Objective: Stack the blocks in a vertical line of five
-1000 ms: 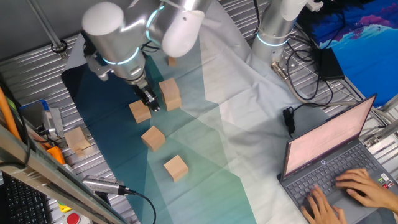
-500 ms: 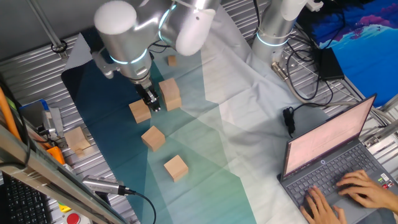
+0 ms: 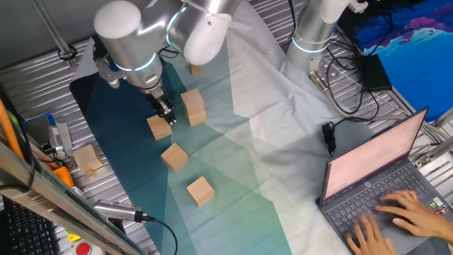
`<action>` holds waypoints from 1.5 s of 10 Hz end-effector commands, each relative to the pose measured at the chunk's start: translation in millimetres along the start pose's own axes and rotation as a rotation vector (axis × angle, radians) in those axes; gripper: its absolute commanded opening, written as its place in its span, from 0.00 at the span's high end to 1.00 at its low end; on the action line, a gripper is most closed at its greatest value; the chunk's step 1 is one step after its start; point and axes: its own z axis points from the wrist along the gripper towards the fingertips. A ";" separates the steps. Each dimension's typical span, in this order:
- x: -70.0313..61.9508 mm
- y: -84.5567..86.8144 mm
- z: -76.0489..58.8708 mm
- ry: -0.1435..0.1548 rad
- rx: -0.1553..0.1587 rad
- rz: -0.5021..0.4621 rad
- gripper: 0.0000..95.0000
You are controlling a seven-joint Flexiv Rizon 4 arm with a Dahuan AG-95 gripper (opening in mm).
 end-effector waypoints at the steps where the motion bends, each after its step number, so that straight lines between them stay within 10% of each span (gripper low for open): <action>1: -8.1 -1.8 7.7 0.005 -0.007 0.025 0.40; 15: -37.0 1.3 8.7 0.017 -0.076 0.054 0.40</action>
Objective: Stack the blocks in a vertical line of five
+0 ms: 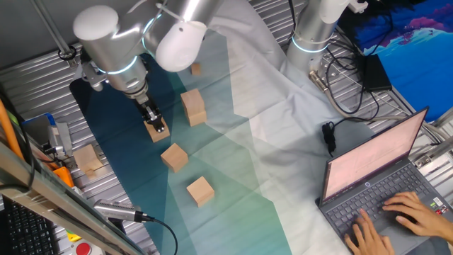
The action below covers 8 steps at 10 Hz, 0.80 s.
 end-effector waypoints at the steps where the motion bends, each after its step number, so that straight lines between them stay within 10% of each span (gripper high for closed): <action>1: 0.5 0.4 0.8 -0.005 -0.003 0.001 0.40; 5: -1.2 0.6 7.6 -0.007 0.002 0.000 0.40; 6: -0.9 0.2 8.8 -0.003 0.022 0.000 0.80; 8: -0.9 0.2 9.0 0.001 0.035 -0.007 1.00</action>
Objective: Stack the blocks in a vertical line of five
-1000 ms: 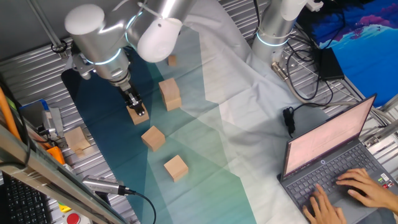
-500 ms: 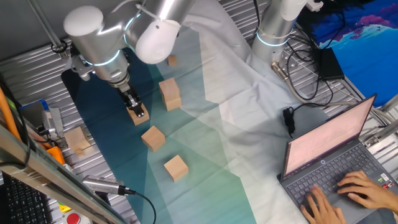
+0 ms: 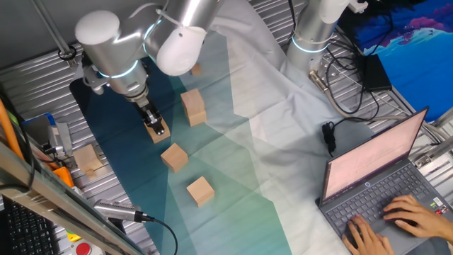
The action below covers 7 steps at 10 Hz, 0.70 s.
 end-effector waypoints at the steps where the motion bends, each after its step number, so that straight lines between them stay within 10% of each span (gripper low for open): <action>1: 0.7 -0.9 0.0 0.003 0.007 -0.007 1.00; 7: 6.4 2.8 -17.6 0.038 0.003 -0.016 1.00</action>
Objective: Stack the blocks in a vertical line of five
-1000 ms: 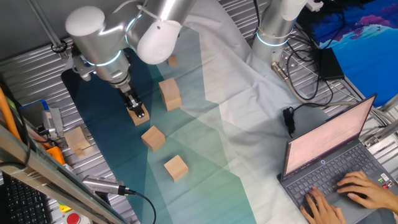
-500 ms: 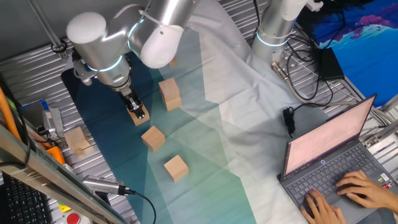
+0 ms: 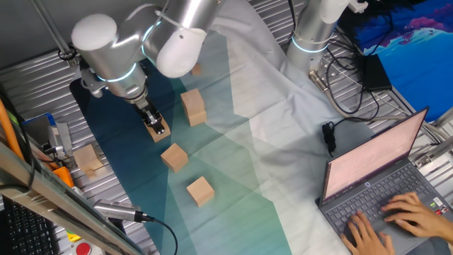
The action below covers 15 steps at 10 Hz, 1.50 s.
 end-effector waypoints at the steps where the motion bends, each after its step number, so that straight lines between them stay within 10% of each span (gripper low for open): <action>1: 7.1 2.8 -13.6 0.008 0.000 -0.008 1.00; 8: 47.3 14.1 -81.9 0.047 0.018 -0.071 1.00; 15: 86.3 18.8 -118.5 0.082 0.035 -0.088 1.00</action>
